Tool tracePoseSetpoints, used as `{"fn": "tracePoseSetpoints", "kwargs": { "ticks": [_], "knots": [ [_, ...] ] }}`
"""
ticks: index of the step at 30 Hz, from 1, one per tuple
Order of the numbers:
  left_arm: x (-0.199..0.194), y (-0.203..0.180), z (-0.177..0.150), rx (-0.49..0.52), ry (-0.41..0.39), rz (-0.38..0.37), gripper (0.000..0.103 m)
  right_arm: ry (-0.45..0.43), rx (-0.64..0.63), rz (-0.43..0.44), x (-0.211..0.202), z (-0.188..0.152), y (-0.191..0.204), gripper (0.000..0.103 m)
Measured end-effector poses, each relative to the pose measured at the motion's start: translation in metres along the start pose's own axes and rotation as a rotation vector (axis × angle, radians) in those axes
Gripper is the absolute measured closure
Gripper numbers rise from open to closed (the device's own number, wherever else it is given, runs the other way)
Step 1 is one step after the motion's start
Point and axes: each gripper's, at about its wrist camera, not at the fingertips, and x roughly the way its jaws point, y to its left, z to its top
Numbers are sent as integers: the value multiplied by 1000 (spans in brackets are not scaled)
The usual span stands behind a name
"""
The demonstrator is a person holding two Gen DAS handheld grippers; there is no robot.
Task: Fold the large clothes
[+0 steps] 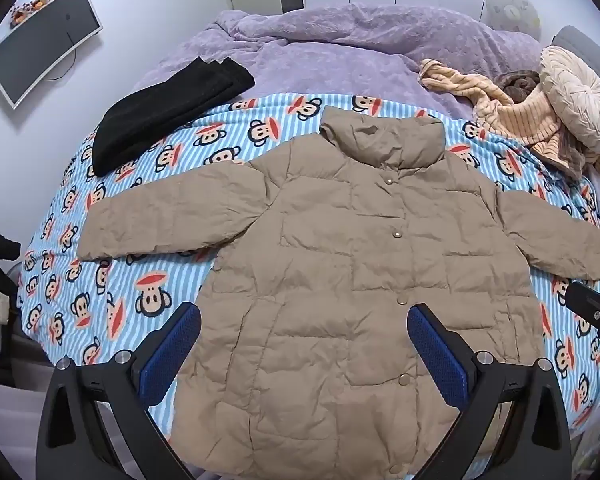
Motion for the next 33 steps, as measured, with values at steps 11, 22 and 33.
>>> {"fn": "tracePoseSetpoints", "kwargs": {
  "ticks": [11,22,33],
  "knots": [
    [-3,-3,3,0,-12,-29,0,-6,-7,-3,-1,0,1,0],
    [-3,-3,3,0,-14,-27,0,-10,-6,1,-2,0,1,0],
    [-3,-4,2,0,-14,-27,0,-13,-6,2,-2,0,2,0]
  ]
}}
